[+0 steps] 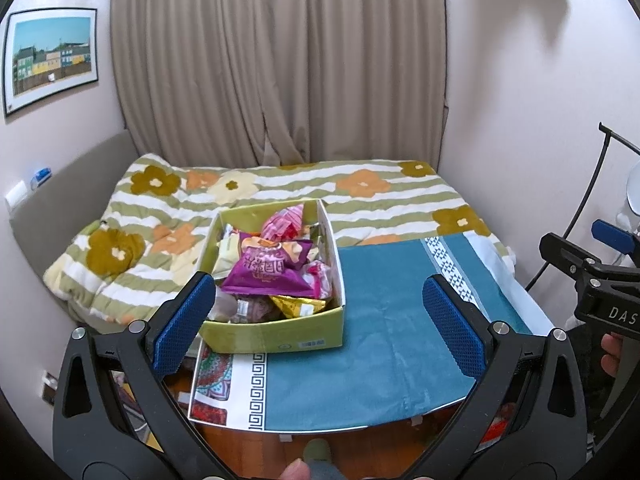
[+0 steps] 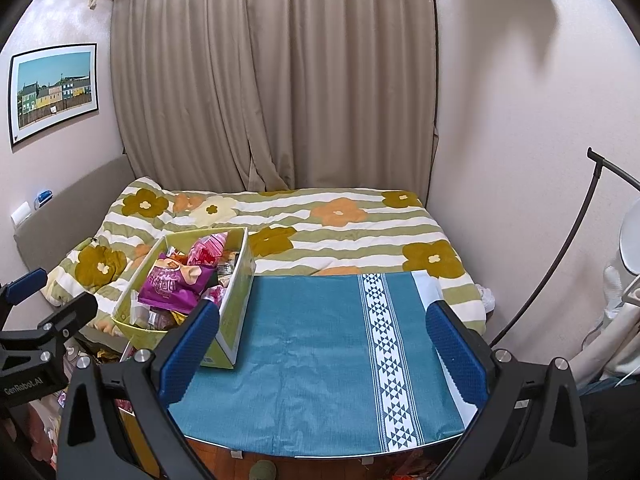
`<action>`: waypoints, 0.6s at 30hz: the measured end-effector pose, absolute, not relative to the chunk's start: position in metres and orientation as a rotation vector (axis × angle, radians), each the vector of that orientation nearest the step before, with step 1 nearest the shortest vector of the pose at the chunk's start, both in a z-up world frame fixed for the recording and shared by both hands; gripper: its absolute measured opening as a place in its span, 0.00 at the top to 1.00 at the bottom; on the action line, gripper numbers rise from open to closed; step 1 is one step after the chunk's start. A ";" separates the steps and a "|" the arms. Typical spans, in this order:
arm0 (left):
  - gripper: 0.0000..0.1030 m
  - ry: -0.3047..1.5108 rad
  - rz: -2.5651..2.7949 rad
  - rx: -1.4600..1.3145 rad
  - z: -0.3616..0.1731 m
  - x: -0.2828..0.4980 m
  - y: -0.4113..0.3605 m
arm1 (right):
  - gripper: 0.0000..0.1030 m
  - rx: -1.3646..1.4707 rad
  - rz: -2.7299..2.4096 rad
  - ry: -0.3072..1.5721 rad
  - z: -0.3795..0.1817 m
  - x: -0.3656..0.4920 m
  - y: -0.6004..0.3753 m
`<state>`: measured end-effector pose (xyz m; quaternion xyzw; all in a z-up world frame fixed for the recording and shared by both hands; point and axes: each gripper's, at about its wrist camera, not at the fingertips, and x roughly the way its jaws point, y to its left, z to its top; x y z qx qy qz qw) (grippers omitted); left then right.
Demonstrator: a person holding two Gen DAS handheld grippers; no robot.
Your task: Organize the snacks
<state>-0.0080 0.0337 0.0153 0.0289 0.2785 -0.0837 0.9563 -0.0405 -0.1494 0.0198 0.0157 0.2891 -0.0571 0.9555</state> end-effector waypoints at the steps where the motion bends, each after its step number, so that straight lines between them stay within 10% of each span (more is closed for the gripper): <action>1: 0.00 0.562 -0.173 0.053 0.015 -0.009 0.034 | 0.00 0.033 -0.118 0.586 0.020 -0.041 -0.149; 18: 0.00 0.520 -0.158 0.070 0.018 -0.015 0.026 | 0.00 0.045 -0.139 0.577 0.023 -0.041 -0.153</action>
